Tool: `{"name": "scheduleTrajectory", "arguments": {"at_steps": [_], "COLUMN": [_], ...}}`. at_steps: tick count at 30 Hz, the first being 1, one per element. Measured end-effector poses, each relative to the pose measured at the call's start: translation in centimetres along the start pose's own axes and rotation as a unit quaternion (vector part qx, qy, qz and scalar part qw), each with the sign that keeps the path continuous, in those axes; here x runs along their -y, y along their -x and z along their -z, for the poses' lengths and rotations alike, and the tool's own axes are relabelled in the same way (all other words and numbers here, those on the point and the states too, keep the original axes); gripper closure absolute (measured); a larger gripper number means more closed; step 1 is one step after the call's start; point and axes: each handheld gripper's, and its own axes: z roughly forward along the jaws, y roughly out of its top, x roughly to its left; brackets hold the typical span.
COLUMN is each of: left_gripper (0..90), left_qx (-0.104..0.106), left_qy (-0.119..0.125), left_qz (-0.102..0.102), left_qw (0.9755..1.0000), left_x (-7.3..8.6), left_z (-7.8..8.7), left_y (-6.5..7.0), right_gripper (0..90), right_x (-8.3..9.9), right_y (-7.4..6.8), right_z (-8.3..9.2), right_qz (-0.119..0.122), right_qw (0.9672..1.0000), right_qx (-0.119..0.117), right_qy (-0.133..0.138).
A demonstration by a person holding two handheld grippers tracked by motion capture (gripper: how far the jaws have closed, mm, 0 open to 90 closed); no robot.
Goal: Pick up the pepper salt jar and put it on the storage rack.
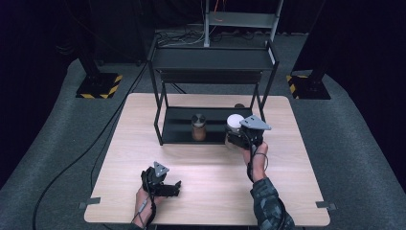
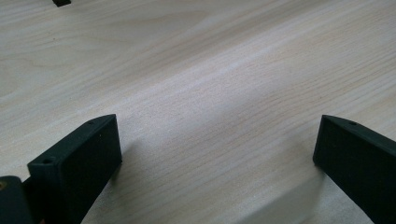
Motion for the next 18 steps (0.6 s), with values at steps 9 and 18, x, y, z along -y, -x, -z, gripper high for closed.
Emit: {"name": "scheduleTrajectory", "arguments": {"at_steps": [9, 18], "left_gripper": [0.4, 0.4], "left_qx": [0.001, 0.001], "left_qy": [0.0, -0.001], "left_qz": [0.0, -0.001], "left_qw": [1.0, 1.0], "left_x": [0.0, 0.0], "left_z": [0.0, 0.0], "left_y": [0.0, 0.0], "right_gripper": [33.2, 33.2], "right_x": [-0.3, -0.6], "right_y": [-0.1, 0.0], "right_z": [-1.2, -1.8], "right_qz": [-0.002, -0.002], "right_qw": [1.0, 1.0], "right_qx": [-0.003, -0.001], "right_qy": [-0.005, -0.005]}}
